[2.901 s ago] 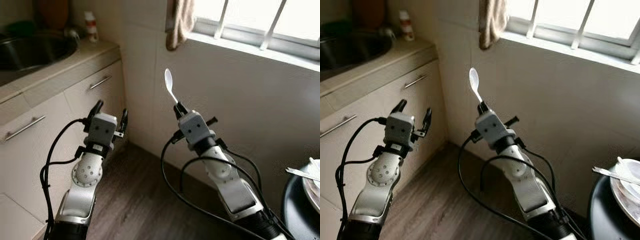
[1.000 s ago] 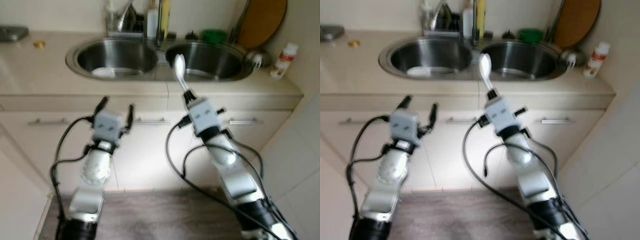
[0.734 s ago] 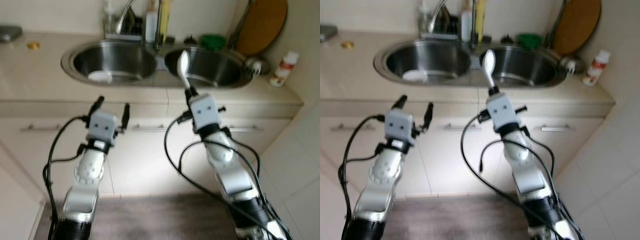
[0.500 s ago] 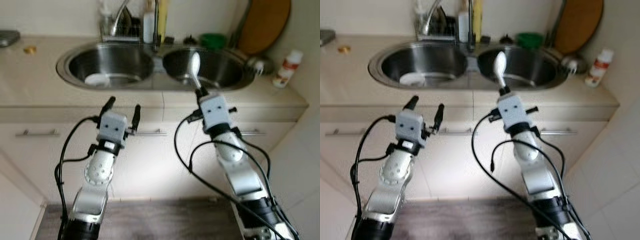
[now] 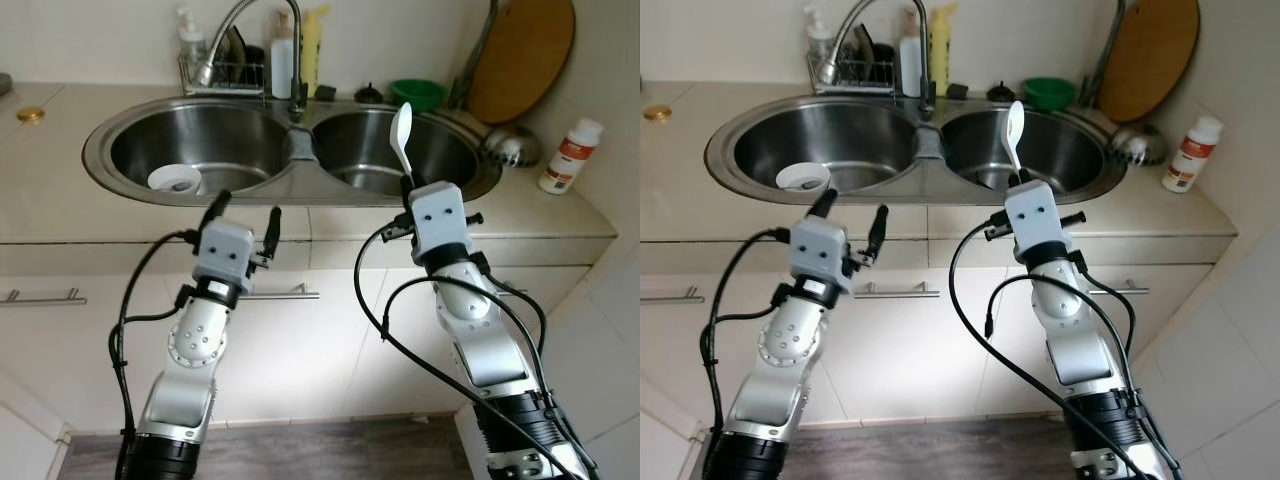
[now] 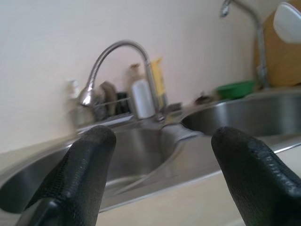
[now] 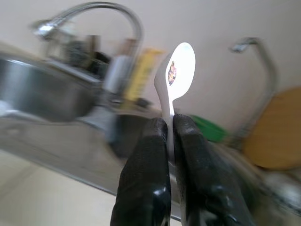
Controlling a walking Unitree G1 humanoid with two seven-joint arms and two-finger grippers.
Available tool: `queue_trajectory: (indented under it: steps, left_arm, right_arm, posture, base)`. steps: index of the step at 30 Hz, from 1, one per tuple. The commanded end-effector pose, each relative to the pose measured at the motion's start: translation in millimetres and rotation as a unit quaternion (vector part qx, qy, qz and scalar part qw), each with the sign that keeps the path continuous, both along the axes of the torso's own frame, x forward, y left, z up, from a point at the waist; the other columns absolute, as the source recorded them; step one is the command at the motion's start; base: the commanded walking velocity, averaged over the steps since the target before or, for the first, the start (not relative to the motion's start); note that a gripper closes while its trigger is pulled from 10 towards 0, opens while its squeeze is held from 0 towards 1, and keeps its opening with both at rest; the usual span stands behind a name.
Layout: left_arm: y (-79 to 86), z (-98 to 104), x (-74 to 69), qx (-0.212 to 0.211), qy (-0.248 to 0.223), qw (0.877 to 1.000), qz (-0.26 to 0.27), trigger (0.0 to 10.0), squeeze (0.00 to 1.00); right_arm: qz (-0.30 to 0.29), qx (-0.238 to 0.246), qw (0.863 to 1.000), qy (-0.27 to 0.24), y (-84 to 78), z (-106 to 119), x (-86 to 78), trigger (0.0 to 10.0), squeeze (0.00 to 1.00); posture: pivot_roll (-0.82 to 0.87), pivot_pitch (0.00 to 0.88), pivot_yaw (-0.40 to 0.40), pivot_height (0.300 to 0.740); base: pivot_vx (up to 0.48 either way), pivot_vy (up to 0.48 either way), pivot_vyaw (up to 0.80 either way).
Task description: Kitchen organization
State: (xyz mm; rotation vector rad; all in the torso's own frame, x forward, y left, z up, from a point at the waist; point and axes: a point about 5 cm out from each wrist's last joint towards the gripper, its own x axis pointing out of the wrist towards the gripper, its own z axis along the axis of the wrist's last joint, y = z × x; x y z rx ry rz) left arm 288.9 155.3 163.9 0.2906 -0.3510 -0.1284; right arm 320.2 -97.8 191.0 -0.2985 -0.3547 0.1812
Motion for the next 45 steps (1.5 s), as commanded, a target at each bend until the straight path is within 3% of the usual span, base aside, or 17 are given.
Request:
queue_trajectory:
  steps: [1,4,6,9,14,18,25,31,42,45]
  left_arm:
    - [-6.6,2,1.6,-0.005,-0.002,1.000,-0.012,10.0,0.00]
    - [-7.0,2,1.9,-0.005,-0.002,1.000,-0.012,10.0,0.00]
    - [-7.2,3,1.9,-0.006,-0.002,1.000,-0.012,10.0,0.00]
    - [-7.4,3,2.1,-0.005,-0.003,1.000,-0.012,10.0,0.00]
    - [-7.4,3,2.1,-0.006,-0.004,1.000,-0.012,10.0,0.00]
    - [-7.8,3,2.3,-0.006,-0.004,1.000,-0.011,10.0,0.00]
    - [-7.9,3,2.2,-0.007,-0.003,1.000,-0.011,10.0,0.00]
    - [-8.9,1,2.7,-0.007,0.001,1.000,-0.008,10.0,0.00]
    - [-9.7,0,3.5,-0.009,0.001,1.000,-0.010,10.0,0.00]
    - [-11.2,0,3.7,-0.009,0.000,1.000,-0.012,10.0,0.00]
  right_arm:
    - [-0.017,0.005,1.000,0.003,-11.1,1,2.3,10.0,0.00]
    - [-0.018,-0.005,1.000,0.003,-11.1,2,2.8,10.0,0.00]
    - [-0.023,-0.039,0.999,-0.003,-10.2,1,2.9,10.0,0.00]
    - [-0.019,-0.006,1.000,0.004,-10.9,1,3.2,10.0,0.00]
    - [-0.027,-0.025,0.999,0.007,-12.5,0,5.1,10.0,0.00]
    - [-0.033,0.000,0.999,0.014,-15.9,0,7.2,10.0,0.00]
    - [-0.060,-0.002,0.998,0.025,-25.1,0,13.0,10.0,0.00]
    - [-0.122,0.008,0.988,0.097,-51.9,-12,27.4,10.0,0.00]
    - [-0.138,0.020,0.965,0.224,-74.1,-30,50.6,10.0,0.00]
    - [-0.129,0.071,0.949,0.278,-79.2,-27,64.6,10.0,0.00]
  posture:
    - [-0.02,0.000,-0.082,0.740]
    - [-0.02,0.000,-0.082,0.740]
    - [-0.02,0.000,-0.082,0.740]
    - [-0.02,0.000,-0.083,0.740]
    - [-0.02,0.000,-0.084,0.740]
    - [-0.02,0.000,-0.085,0.740]
    - [-0.02,0.000,-0.086,0.740]
    - [-0.02,0.000,-0.086,0.740]
    - [-0.01,0.000,-0.084,0.740]
    - [-0.01,0.000,-0.084,0.740]
  base:
    - [0.274,0.000,0.00]
    - [0.274,0.000,0.00]
    - [0.270,0.000,0.70]
    - [0.273,0.000,0.80]
    - [0.273,0.000,0.75]
    - [0.271,0.000,0.36]
    - [0.073,0.000,0.00]
    - [0.000,0.000,0.00]
    - [0.000,0.000,0.00]
    - [0.000,0.000,0.00]
